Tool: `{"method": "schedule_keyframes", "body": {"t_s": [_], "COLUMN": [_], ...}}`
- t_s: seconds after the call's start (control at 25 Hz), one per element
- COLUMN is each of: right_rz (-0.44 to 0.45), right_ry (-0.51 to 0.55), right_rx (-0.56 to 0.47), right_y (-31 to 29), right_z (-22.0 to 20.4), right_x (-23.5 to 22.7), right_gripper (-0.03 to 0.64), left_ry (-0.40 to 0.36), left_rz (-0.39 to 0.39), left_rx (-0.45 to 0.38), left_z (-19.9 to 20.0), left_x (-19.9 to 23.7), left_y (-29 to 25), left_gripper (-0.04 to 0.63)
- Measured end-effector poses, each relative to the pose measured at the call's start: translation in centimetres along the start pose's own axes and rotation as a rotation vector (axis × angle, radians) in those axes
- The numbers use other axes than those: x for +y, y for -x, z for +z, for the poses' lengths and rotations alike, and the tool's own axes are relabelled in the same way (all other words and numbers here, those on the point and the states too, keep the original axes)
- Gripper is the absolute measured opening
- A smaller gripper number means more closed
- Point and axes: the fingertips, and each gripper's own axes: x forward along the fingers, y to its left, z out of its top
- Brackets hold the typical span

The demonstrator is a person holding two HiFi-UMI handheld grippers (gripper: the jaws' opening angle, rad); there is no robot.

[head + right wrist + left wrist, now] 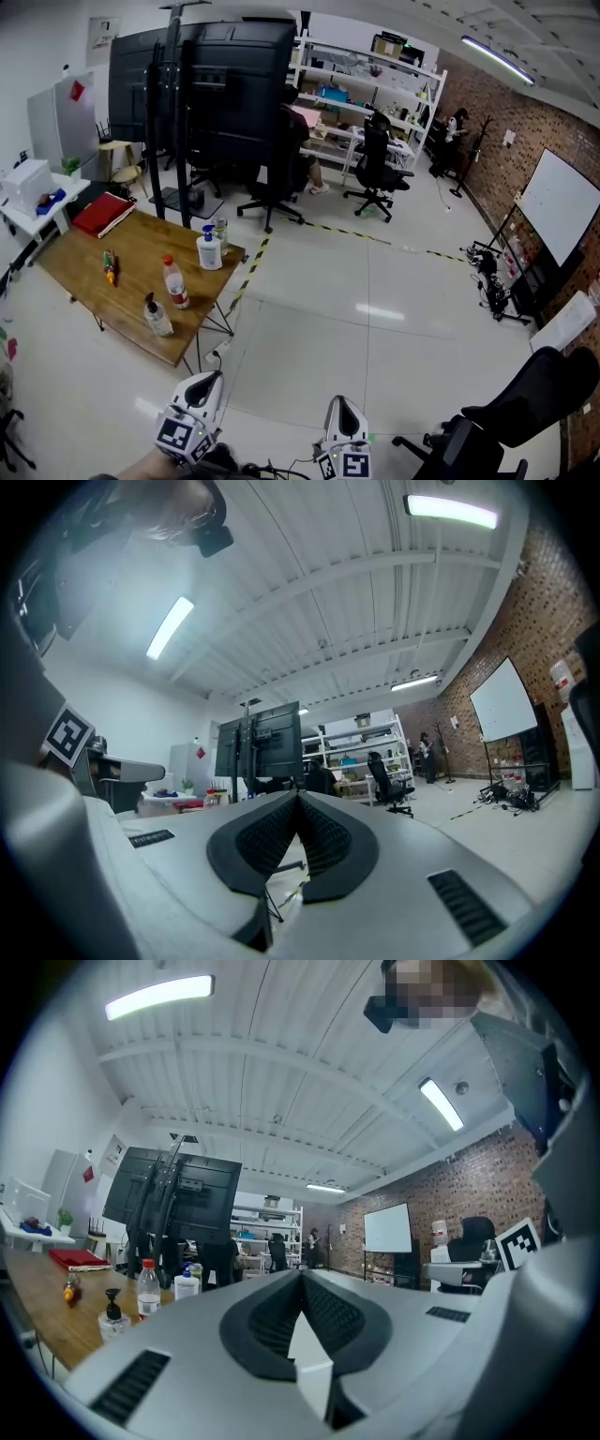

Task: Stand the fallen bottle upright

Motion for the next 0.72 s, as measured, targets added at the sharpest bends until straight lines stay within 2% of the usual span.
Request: {"method": "schedule_keyframes", "body": {"t_s": [0.28, 0.44, 0.56, 0.72], "right_rz": [0.073, 0.041, 0.024, -0.017], "right_ry": [0.018, -0.005, 0.006, 0.01], "right_rx": [-0.004, -0.051, -0.053, -0.052], "right_y": [-1.8, -3.2, -4.4, -7.9], "right_z": [0.1, 0.9, 0.7, -1.1], "right_x": [2.9, 3.9, 5.6, 9.4], "right_gripper": [0.011, 0.011, 0.011, 0.011], "left_ry": [-0.032, -0.032, -0.026, -0.044], "left_rz": [0.056, 0.085, 0.074, 0.047], "left_rx": [-0.045, -0.055, -0.056, -0.053], "left_z": [2.8, 3.4, 2.9, 1.8], "left_x": [3.3, 6.2, 8.6, 14.8], "left_y": [2.1, 2.9, 3.1, 2.9], "left_gripper": [0.034, 0.034, 0.034, 0.034]}}
